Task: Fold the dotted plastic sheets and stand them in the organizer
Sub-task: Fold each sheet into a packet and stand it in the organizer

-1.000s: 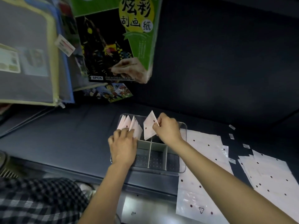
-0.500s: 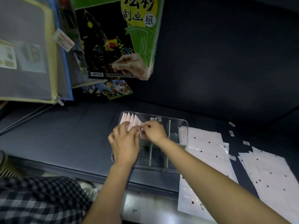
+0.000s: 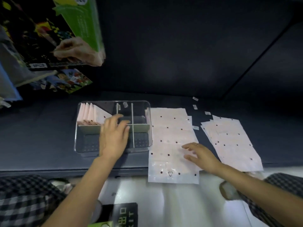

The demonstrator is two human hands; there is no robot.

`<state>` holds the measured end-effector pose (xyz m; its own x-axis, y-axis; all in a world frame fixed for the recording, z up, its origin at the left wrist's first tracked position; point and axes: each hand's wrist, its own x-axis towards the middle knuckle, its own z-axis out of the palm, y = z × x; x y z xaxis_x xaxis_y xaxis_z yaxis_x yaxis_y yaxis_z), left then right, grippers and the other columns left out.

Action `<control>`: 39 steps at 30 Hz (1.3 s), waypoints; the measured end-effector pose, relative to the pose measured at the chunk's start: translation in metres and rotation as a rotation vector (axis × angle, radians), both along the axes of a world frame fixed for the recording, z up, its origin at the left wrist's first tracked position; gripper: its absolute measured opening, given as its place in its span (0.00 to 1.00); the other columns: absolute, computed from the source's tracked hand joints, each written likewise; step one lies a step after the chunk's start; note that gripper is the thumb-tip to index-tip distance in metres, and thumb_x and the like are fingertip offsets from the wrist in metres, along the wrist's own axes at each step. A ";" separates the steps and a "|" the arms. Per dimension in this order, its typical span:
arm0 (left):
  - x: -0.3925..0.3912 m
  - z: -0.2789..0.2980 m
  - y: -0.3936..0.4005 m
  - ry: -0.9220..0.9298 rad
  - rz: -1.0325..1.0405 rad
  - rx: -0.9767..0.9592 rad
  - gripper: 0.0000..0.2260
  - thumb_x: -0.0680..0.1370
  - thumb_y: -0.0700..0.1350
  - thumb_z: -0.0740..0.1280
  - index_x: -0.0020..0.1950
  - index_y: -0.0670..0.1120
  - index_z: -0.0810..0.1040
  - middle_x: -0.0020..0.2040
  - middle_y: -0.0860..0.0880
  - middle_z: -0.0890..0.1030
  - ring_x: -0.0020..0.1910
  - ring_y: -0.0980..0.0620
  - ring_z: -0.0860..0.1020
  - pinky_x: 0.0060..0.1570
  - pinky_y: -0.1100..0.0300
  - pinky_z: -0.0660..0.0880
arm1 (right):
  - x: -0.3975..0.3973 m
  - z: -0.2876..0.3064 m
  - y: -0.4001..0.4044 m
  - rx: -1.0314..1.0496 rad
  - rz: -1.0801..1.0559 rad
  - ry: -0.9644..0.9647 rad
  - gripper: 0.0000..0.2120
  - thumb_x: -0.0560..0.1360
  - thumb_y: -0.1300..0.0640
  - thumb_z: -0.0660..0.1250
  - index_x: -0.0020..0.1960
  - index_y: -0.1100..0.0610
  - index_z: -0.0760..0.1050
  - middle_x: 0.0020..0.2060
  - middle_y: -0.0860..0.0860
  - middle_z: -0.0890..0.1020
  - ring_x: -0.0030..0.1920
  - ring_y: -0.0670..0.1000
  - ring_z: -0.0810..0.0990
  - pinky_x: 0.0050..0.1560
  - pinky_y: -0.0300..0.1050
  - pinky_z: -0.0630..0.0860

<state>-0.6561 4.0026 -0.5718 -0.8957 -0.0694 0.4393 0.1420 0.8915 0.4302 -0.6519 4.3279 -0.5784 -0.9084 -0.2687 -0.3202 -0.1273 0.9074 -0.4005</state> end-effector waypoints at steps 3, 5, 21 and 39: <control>0.020 -0.002 0.045 -0.178 -0.349 0.054 0.07 0.78 0.41 0.66 0.54 0.42 0.81 0.52 0.46 0.79 0.52 0.45 0.76 0.47 0.50 0.77 | 0.035 -0.019 0.032 0.082 0.094 -0.053 0.30 0.73 0.46 0.69 0.71 0.47 0.63 0.69 0.42 0.65 0.68 0.45 0.64 0.65 0.38 0.66; 0.037 -0.017 0.070 -0.396 -0.510 0.049 0.12 0.79 0.47 0.63 0.61 0.47 0.77 0.60 0.50 0.77 0.60 0.50 0.73 0.54 0.55 0.73 | 0.054 -0.035 0.044 0.138 0.198 -0.037 0.36 0.72 0.42 0.68 0.74 0.48 0.57 0.73 0.44 0.59 0.72 0.45 0.57 0.69 0.34 0.58; 0.071 -0.067 0.094 -0.575 -0.494 -0.010 0.10 0.80 0.45 0.63 0.58 0.50 0.81 0.62 0.54 0.78 0.64 0.54 0.74 0.59 0.63 0.70 | 0.067 -0.057 0.055 0.201 0.275 0.126 0.35 0.75 0.40 0.63 0.76 0.52 0.55 0.76 0.46 0.55 0.75 0.47 0.53 0.73 0.40 0.51; 0.019 0.011 0.117 -0.214 -0.245 0.360 0.12 0.78 0.42 0.66 0.62 0.49 0.77 0.60 0.57 0.77 0.54 0.60 0.72 0.53 0.63 0.69 | -0.044 0.027 0.067 -0.482 -0.317 -0.305 0.04 0.75 0.62 0.68 0.45 0.63 0.77 0.41 0.56 0.80 0.42 0.53 0.78 0.51 0.48 0.76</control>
<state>-0.6368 4.1194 -0.5612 -0.9721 0.0417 0.2307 0.2044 0.6322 0.7473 -0.6954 4.3950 -0.5517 -0.8547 -0.1805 -0.4867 0.3010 0.5916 -0.7479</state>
